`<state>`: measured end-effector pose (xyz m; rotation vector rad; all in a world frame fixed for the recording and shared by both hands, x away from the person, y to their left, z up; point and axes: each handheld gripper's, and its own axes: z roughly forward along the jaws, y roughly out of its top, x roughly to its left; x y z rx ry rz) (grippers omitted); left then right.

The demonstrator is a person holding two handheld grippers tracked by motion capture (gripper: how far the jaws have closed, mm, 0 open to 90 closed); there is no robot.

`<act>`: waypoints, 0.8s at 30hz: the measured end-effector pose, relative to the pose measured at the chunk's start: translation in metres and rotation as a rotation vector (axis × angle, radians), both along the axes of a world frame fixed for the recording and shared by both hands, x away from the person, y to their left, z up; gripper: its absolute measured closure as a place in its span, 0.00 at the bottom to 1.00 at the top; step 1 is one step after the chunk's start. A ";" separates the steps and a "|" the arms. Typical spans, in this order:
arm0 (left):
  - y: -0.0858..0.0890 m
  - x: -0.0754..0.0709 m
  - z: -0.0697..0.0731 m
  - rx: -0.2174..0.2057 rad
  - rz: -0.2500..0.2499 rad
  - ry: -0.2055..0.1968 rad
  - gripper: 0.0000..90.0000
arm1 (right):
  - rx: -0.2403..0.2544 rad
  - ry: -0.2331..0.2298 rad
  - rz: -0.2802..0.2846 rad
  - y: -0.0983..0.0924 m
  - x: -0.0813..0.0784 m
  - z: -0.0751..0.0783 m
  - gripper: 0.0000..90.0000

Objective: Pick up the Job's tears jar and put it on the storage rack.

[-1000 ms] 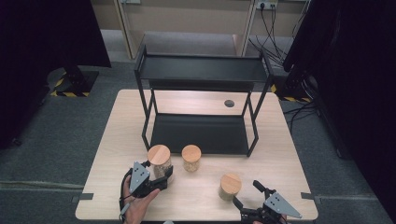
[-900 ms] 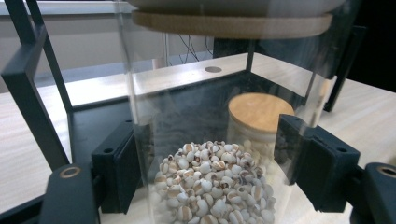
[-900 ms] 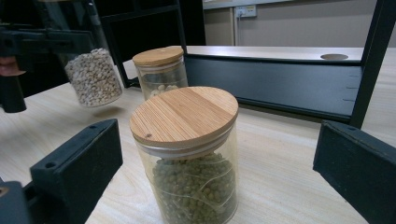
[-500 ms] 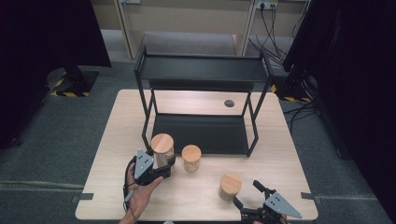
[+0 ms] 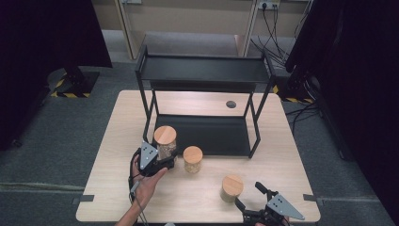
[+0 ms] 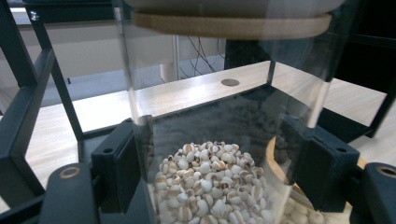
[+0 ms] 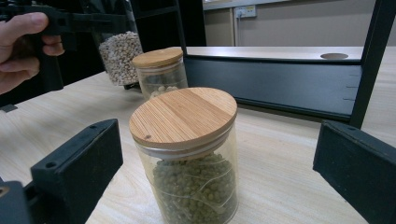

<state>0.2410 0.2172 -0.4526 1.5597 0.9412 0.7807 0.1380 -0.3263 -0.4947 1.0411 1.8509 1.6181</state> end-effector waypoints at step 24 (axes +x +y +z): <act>-0.023 0.046 -0.001 -0.003 0.067 0.003 0.28 | 0.009 -0.002 0.004 -0.001 -0.001 -0.001 0.02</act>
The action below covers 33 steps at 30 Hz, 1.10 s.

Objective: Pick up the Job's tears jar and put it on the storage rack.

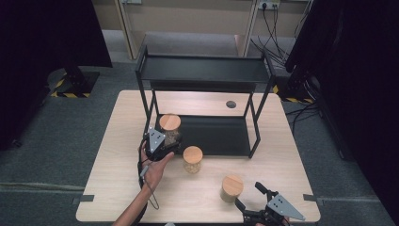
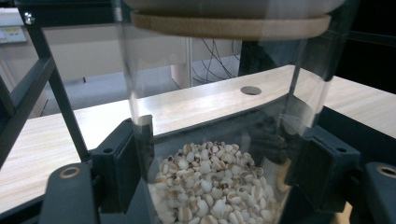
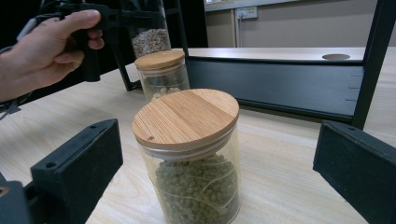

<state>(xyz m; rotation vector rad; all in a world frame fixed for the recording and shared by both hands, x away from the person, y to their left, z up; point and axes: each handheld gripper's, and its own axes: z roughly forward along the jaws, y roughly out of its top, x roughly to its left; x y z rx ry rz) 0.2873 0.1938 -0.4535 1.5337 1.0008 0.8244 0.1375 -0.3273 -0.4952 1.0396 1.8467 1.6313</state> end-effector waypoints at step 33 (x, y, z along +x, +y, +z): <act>-0.020 0.034 -0.023 0.009 0.076 0.020 0.28 | 0.013 0.002 0.003 -0.002 0.000 -0.001 0.02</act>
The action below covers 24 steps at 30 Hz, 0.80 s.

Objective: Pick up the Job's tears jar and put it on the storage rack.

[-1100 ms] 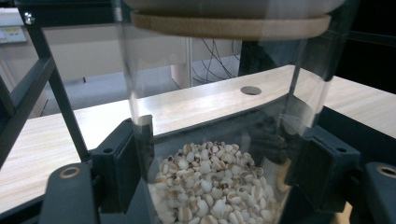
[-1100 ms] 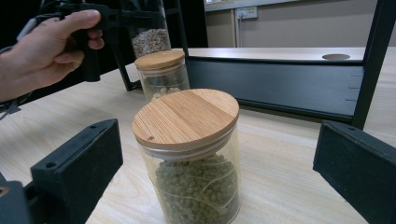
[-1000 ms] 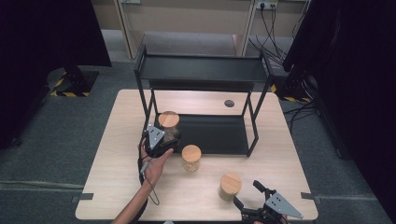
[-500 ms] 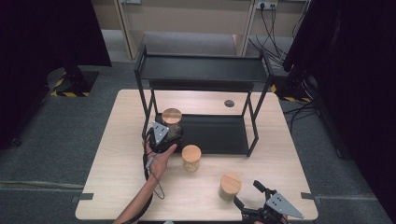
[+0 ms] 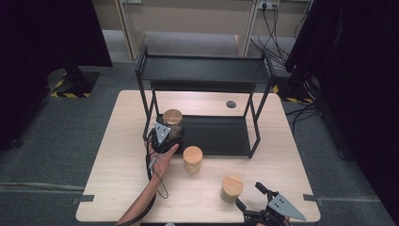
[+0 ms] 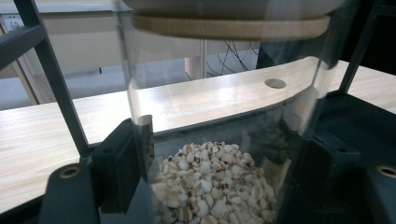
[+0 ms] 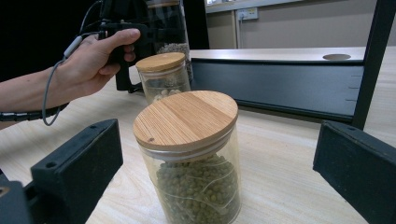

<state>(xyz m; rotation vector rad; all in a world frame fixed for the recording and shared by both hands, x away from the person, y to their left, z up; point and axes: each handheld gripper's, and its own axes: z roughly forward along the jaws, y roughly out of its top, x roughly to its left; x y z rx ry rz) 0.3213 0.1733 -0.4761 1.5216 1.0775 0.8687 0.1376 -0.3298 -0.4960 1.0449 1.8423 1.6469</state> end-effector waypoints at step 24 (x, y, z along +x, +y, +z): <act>-0.006 -0.021 0.010 -0.017 0.029 0.008 0.07 | 0.008 0.000 0.000 0.001 -0.001 0.000 0.02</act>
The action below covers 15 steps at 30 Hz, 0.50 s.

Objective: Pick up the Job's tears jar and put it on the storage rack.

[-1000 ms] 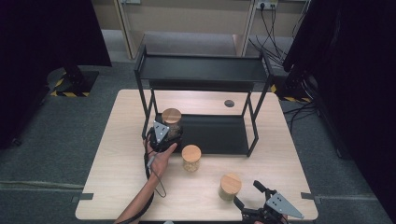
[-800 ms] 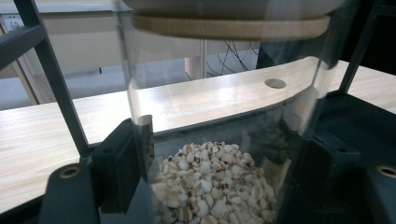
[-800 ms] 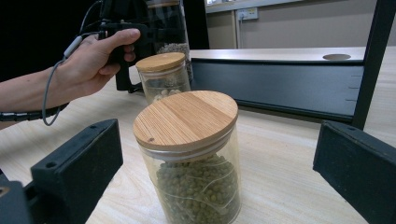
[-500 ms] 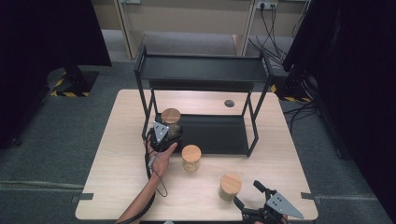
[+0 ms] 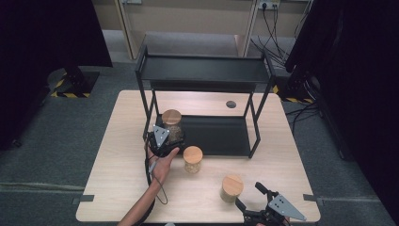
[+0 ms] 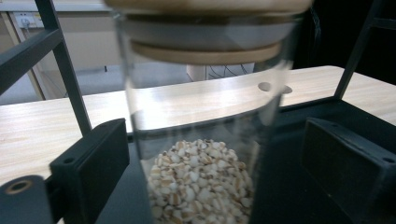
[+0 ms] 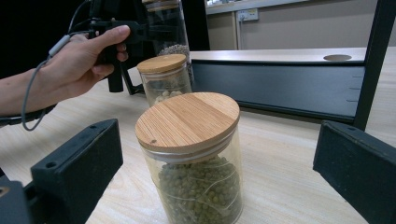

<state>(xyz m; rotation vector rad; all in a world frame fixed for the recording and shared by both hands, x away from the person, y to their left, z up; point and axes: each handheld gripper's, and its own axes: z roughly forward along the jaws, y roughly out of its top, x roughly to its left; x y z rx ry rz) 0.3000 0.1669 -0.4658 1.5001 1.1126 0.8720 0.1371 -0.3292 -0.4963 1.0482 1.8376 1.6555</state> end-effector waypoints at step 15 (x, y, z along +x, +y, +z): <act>0.006 -0.026 0.014 -0.028 -0.045 0.016 0.04 | 0.002 -0.003 -0.002 0.000 0.000 0.000 0.02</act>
